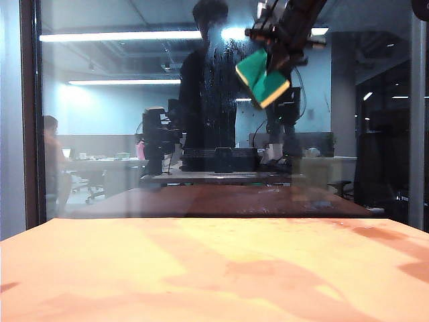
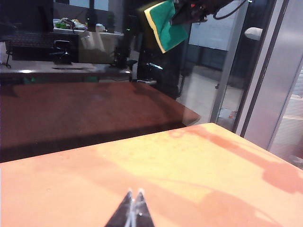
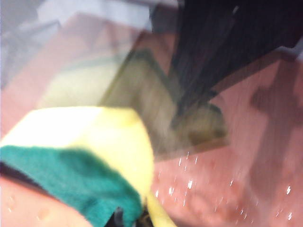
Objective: Pick up the sponge from the table, wipe the water off the glass, and finally place the sponge back on the table.
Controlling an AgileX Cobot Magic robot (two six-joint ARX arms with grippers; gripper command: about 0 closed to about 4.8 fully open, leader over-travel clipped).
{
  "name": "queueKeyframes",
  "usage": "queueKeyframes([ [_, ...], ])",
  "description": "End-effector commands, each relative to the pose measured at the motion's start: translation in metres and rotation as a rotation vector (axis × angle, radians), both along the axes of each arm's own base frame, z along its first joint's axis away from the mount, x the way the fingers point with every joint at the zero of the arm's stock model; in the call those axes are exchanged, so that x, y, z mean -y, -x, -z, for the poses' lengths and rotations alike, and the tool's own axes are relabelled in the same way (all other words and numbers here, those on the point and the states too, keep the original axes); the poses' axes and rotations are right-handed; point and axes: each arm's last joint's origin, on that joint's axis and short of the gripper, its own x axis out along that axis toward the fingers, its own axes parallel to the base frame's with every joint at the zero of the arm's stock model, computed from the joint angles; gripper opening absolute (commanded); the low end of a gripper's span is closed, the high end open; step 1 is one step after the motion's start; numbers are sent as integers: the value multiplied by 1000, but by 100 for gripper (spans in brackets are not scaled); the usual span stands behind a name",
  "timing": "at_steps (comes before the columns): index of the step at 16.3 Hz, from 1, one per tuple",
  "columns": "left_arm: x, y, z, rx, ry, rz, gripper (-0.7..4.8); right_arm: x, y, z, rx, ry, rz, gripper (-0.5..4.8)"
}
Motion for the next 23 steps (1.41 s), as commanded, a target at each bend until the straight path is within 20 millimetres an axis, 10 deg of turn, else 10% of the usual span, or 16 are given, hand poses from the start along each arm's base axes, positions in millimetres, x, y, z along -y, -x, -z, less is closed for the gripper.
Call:
queueKeyframes([
  [1,0,0,-2,10,-1,1,-6,5,14,-25,88,-21,5,-10],
  [7,0,0,-2,11,-1,1,-6,12,35,-52,141,-36,11,-9],
  [13,0,0,-2,11,-1,1,-6,62,59,-85,174,-42,98,-10],
  [17,0,0,-2,11,-1,1,-6,106,95,-120,212,-76,180,-9],
  [23,0,0,-2,11,-1,2,-6,116,141,-147,221,-87,217,-9],
])
